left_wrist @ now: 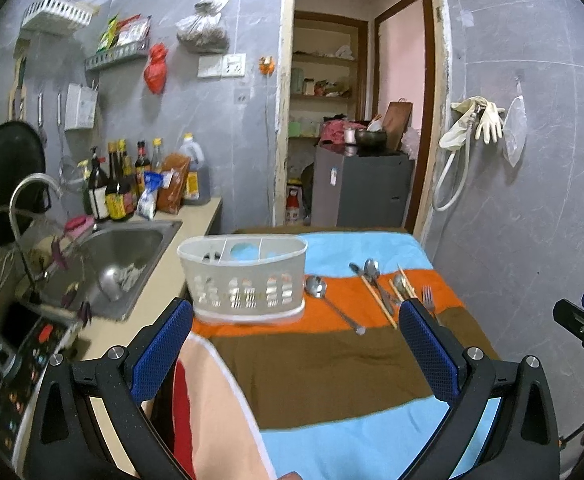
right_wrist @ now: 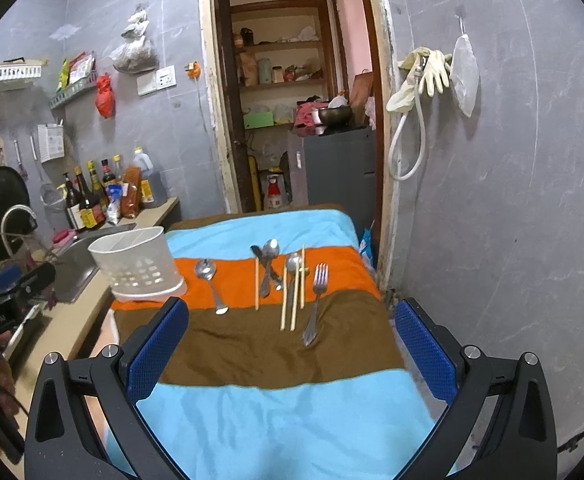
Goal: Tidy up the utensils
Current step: 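Close the left gripper on the silver spoon while the right gripper closes on the fork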
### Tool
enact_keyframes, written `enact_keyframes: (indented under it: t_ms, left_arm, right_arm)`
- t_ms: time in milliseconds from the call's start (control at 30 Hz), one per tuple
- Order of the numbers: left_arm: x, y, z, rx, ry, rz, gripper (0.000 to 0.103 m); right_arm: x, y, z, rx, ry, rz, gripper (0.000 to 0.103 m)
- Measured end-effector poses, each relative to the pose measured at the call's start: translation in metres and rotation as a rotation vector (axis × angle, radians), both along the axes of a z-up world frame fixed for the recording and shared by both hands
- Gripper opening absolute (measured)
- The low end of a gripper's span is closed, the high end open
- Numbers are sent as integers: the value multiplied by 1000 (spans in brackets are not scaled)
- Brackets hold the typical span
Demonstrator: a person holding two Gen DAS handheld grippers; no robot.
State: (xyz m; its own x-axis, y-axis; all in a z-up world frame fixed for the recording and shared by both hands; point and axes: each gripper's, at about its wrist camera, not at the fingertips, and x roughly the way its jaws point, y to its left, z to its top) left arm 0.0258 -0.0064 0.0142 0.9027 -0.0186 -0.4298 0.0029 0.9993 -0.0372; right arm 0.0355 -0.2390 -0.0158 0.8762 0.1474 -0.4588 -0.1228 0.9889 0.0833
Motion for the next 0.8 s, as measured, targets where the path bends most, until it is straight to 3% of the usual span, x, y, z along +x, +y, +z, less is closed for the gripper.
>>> enact_keyframes:
  t_ms: [233,400,500,667,800]
  left_arm:
    - [50,-15,2,-4,7,-18,101]
    - [95,-28,-12,-33,72,-23,101]
    - [121,-42,-26,-1,99,-20,101]
    - [167,-62,-53,-6,138,-32,99]
    - [208,-72,-77,-1,156,-49,80]
  right_arm:
    - [47,-11,9,-11,14,-15,103]
    - [88,-21,2,-38,23,2,103]
    - [116,-23,-8,-47,41,36,103]
    - [171,-39,-39,-34,123,105,80]
    - [214,-49,-69,-5,218,167,64]
